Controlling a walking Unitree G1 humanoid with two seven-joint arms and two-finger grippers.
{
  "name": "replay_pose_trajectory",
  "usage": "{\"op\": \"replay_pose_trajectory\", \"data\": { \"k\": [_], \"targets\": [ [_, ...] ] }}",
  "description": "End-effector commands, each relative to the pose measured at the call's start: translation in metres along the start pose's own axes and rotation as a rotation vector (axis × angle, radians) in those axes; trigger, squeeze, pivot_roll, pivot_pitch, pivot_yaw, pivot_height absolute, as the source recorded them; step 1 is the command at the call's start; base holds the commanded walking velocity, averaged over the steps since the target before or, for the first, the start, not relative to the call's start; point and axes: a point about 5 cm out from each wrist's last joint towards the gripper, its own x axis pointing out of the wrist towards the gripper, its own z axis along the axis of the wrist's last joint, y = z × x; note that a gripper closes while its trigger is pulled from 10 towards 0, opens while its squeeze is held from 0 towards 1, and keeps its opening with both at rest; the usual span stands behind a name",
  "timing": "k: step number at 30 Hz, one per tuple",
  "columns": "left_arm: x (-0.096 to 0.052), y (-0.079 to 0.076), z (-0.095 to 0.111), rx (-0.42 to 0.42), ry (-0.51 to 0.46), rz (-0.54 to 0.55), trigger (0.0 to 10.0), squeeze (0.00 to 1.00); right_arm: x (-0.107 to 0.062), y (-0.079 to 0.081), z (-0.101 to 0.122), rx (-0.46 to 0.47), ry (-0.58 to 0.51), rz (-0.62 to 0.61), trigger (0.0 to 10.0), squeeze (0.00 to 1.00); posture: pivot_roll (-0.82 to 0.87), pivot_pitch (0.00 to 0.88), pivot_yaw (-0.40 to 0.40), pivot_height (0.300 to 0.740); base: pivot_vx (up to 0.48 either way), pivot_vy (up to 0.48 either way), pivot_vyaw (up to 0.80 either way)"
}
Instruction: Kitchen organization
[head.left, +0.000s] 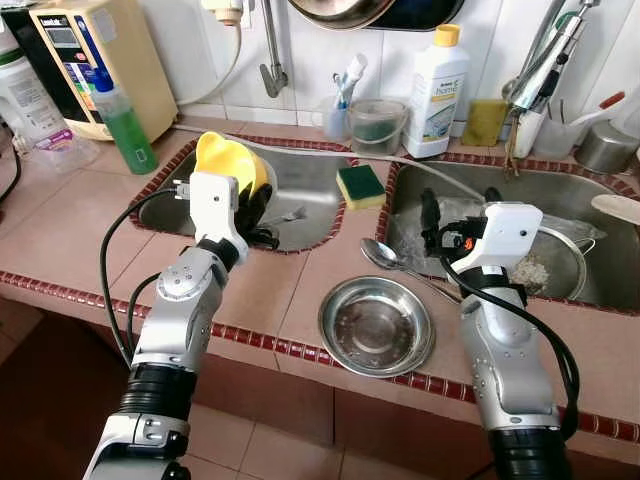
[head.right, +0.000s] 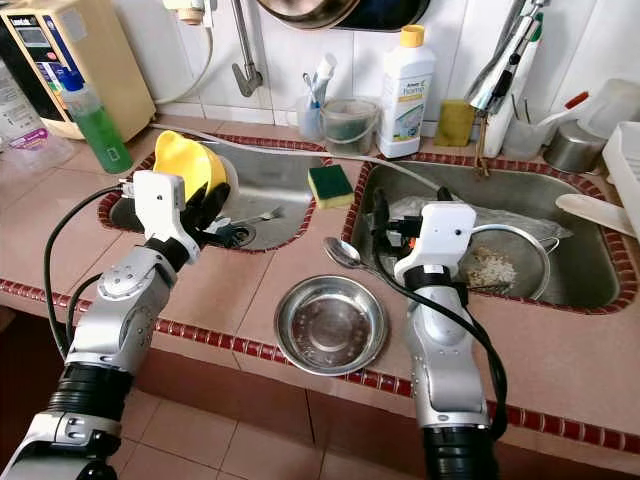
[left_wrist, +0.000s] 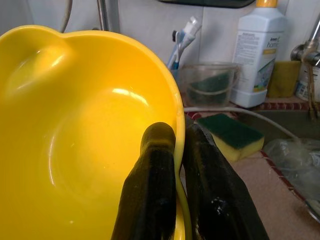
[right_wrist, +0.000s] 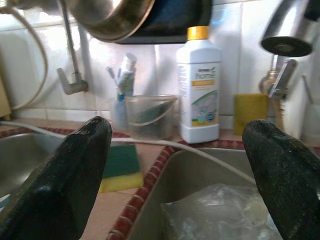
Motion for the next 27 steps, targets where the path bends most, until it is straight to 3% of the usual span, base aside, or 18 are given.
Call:
{"op": "replay_pose_trajectory", "data": {
  "k": [1, 27],
  "targets": [
    [-0.0014, 0.0025, -0.0011, -0.002, 0.001, 0.018, 10.0, 0.00, 0.0016, 0.0023, 0.0004, -0.013, -0.006, 0.007, 10.0, 0.00, -0.15, 0.037, 0.062, 0.740, 0.000, 0.334, 0.00],
    [-0.0037, 0.0023, -0.0062, 0.000, 0.020, 0.038, 10.0, 0.00, 0.0012, 0.0115, -0.0050, -0.071, 0.002, 0.079, 10.0, 0.00, -0.15, 0.003, 0.035, 0.740, 0.000, 0.414, 0.00]
  ]
}}
